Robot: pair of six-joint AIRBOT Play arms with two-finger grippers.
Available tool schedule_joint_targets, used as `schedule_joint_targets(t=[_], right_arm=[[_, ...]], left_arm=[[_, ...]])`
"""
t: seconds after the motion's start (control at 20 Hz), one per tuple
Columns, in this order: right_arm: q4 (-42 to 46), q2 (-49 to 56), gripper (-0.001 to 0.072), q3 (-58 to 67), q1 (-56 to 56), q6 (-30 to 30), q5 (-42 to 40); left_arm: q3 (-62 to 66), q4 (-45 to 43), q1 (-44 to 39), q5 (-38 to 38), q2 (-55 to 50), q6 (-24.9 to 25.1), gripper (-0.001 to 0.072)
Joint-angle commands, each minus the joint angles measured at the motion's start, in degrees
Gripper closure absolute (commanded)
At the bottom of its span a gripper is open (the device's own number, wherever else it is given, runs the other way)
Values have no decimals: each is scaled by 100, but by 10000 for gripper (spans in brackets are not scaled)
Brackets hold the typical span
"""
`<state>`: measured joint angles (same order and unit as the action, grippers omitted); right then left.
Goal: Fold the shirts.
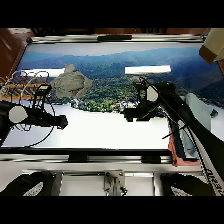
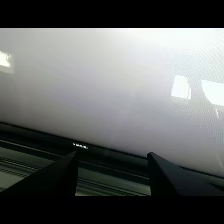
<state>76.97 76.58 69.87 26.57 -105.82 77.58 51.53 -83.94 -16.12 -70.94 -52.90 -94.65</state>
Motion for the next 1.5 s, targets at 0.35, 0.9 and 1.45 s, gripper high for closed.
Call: schedule_joint_targets(t=[0.35,0.9,1.45], right_arm=[[-2,4,165,0,4,0,0],[-7,4,165,0,4,-2,0],[332,4,165,0,4,131,-2]], left_arm=[[-2,0,2,2,4,2,-13],[-4,26,2,769,-81,-20,-13],[-2,811,2,2682,-225,-184,-13]])
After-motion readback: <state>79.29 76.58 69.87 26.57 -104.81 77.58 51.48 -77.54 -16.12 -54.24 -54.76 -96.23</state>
